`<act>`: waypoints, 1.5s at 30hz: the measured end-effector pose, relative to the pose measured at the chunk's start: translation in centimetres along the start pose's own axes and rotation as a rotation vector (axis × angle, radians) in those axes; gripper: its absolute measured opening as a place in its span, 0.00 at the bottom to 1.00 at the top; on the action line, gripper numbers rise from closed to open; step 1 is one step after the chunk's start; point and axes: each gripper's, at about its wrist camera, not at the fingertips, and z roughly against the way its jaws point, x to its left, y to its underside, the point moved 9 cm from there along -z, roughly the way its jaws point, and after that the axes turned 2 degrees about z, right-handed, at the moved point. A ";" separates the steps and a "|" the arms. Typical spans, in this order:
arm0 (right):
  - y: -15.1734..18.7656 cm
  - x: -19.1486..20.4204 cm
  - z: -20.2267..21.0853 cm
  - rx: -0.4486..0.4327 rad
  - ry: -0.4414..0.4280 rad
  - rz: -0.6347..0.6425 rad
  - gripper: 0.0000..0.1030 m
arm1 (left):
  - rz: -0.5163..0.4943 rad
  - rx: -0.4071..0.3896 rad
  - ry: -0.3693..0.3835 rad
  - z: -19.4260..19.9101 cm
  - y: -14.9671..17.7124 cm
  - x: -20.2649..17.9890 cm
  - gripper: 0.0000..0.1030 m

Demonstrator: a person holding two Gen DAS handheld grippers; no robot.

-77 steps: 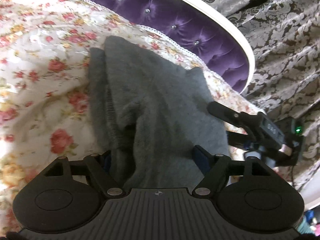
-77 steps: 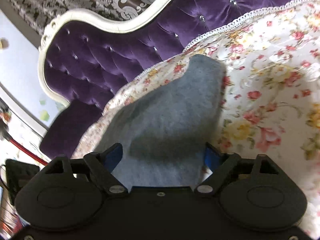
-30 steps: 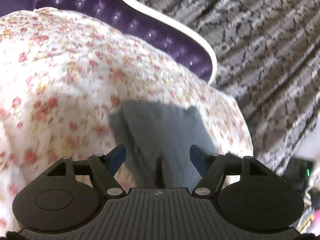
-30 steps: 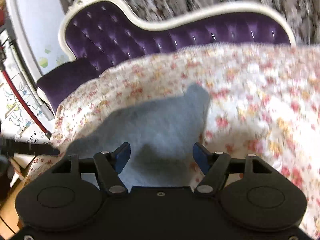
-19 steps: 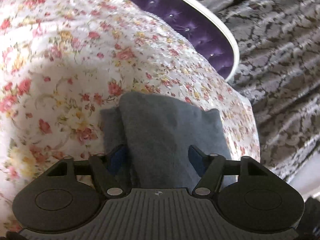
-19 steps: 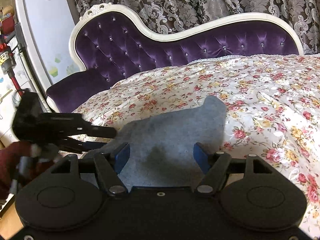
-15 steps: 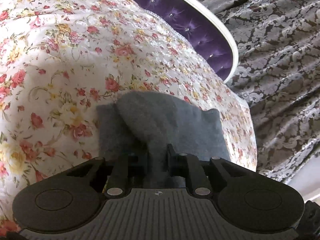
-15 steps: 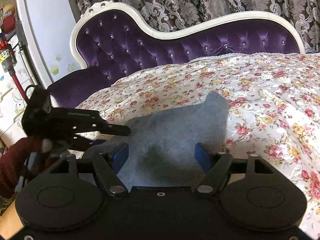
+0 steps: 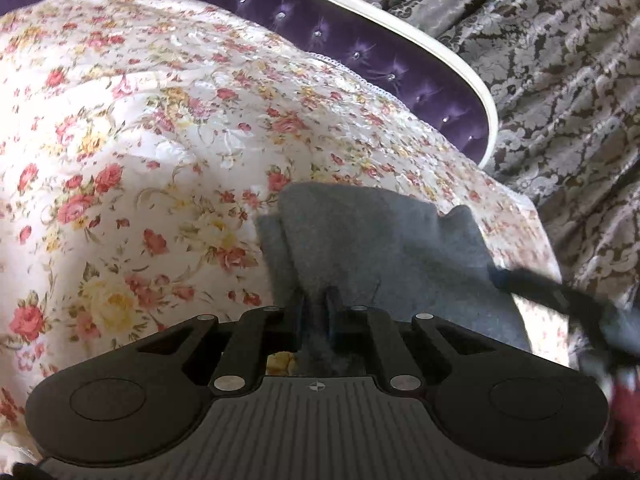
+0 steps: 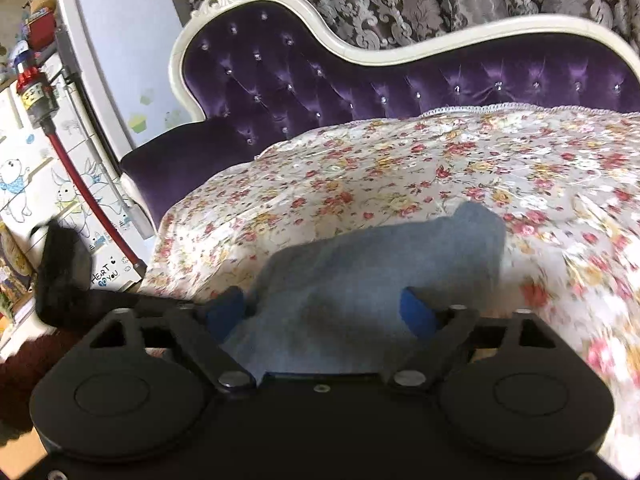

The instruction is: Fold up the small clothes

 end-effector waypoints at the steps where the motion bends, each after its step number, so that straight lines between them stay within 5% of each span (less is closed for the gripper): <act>1: -0.4 -0.9 -1.1 0.021 -0.002 -0.019 0.86 | -0.012 -0.001 -0.008 0.0 0.0 -0.1 0.10; 4: -0.9 -4.0 -4.6 0.087 -0.007 -0.120 0.86 | -0.035 -0.005 -0.028 -0.1 0.1 -0.1 0.11; 7: -1.0 -7.6 -6.7 0.114 0.088 -0.160 0.85 | -0.072 -0.019 -0.061 0.0 0.2 -0.2 0.16; 10: -1.9 -8.9 -6.2 0.088 0.208 -0.131 0.86 | -0.116 -0.050 -0.110 0.6 -0.1 -0.5 0.31; 13: -2.3 -8.4 -4.2 0.040 0.279 -0.079 0.88 | -0.136 -0.088 -0.129 1.8 -0.5 -1.0 0.57; 15: -2.3 -7.2 -2.7 0.002 0.282 -0.042 0.99 | -0.168 -0.105 -0.145 2.5 -0.7 -1.8 0.84; 18: -2.1 -5.2 -0.4 -0.048 0.320 0.051 0.99 | -0.241 -0.127 -0.196 3.4 -0.7 -3.2 0.96; 26: -0.9 -2.6 3.4 -0.088 0.343 0.026 0.99 | -0.281 -0.180 -0.253 5.8 0.1 -5.8 1.00; 35: 1.9 -0.4 7.4 -0.108 0.398 -0.033 0.99 | -0.283 -0.146 -0.189 7.8 2.7 -7.9 1.00; 45: 4.2 2.4 9.6 -0.084 0.355 -0.081 0.99 | -0.330 -0.138 -0.292 10.3 5.2 -9.2 0.99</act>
